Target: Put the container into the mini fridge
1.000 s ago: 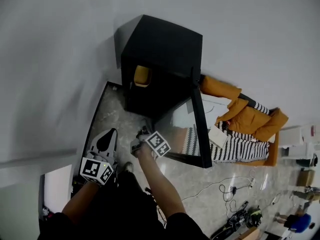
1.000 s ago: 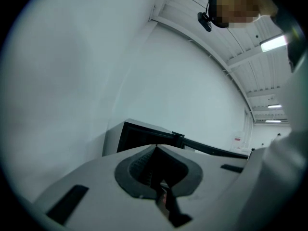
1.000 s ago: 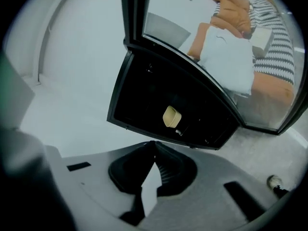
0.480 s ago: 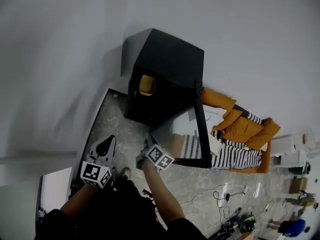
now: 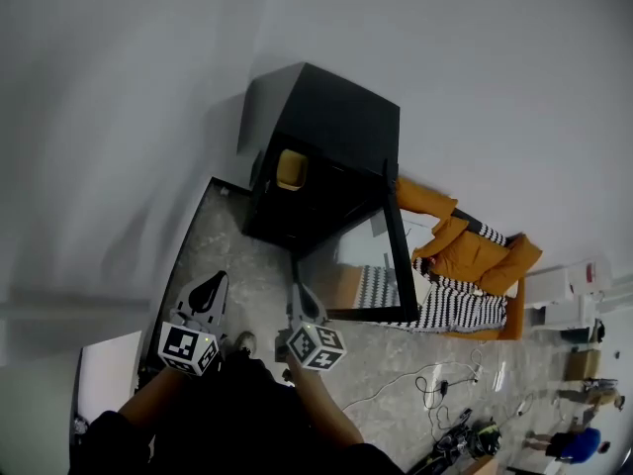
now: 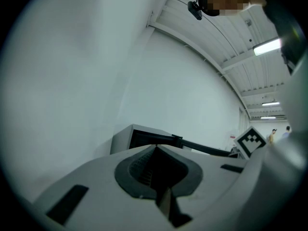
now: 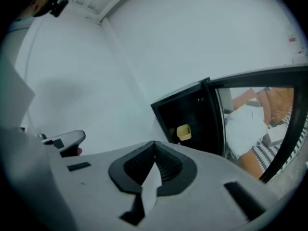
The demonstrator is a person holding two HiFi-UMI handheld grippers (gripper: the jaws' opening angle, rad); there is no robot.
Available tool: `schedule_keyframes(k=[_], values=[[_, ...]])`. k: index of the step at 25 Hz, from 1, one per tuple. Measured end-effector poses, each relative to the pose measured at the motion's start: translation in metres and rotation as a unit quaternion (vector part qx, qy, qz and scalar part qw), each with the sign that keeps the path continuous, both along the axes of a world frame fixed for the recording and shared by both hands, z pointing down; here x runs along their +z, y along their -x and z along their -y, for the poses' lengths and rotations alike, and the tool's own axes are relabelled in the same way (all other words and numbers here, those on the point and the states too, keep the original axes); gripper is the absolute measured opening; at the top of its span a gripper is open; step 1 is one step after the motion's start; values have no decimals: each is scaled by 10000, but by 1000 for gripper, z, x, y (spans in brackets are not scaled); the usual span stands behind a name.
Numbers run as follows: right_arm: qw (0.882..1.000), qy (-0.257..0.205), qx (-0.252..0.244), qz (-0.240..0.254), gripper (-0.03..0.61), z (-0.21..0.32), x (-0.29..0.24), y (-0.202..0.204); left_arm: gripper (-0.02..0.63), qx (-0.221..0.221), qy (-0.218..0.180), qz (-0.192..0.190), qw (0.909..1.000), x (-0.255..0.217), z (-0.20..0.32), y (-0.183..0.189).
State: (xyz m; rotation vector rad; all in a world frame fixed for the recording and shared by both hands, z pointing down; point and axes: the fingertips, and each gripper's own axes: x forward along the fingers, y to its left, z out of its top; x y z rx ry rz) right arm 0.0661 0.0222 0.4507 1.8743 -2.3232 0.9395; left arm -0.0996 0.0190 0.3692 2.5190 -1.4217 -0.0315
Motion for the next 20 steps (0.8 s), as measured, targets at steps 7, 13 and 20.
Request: schedule_keyframes(k=[7, 13, 20], values=[[9990, -378, 136, -180, 2, -42, -35, 5, 5, 89, -6, -29, 10000, -2, -24, 6], [9987, -447, 151, -169, 2, -55, -40, 12, 5, 200, 10, -51, 9998, -3, -30, -2], [9978, -599, 27, -298, 0, -55, -47, 15, 4, 217, 17, -38, 9998, -8, -31, -5]])
